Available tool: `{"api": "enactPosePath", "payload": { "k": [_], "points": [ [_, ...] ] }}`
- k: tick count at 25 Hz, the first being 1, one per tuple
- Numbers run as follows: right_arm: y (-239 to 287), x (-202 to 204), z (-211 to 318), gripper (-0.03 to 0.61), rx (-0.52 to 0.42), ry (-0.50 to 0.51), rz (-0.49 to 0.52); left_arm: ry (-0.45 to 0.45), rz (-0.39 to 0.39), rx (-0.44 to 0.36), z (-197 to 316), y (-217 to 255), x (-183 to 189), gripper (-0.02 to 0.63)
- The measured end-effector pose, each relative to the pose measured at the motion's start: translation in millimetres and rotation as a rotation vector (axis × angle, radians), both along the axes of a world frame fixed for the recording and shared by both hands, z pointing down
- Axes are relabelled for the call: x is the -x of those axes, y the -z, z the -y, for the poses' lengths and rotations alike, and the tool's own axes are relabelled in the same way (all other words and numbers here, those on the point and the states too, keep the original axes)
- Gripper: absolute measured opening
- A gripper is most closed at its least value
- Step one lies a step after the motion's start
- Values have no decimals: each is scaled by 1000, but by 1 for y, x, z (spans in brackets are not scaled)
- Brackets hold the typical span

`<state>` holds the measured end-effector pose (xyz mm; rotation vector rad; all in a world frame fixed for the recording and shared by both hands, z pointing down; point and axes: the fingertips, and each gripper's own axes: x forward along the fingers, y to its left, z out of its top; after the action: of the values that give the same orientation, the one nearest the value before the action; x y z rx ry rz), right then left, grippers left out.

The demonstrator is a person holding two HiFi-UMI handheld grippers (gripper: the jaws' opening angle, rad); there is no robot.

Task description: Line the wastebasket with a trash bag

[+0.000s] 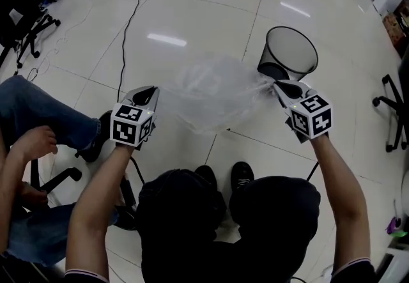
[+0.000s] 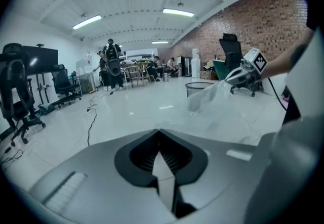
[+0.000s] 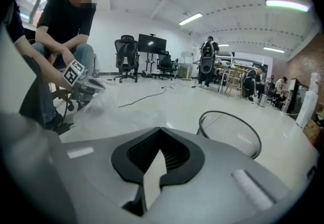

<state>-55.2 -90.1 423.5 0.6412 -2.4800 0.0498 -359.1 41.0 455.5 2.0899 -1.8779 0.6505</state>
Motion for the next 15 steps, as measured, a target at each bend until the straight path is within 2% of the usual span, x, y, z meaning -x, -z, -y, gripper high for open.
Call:
{"api": "enactPosePath", "payload": {
  "k": [9, 15],
  "points": [
    [93, -59, 6, 2, -134, -98, 34, -108, -9, -189, 33, 110, -55, 11],
    [125, -85, 11, 2, -199, -121, 59, -164, -25, -223, 55, 141, -90, 11]
  ]
}}
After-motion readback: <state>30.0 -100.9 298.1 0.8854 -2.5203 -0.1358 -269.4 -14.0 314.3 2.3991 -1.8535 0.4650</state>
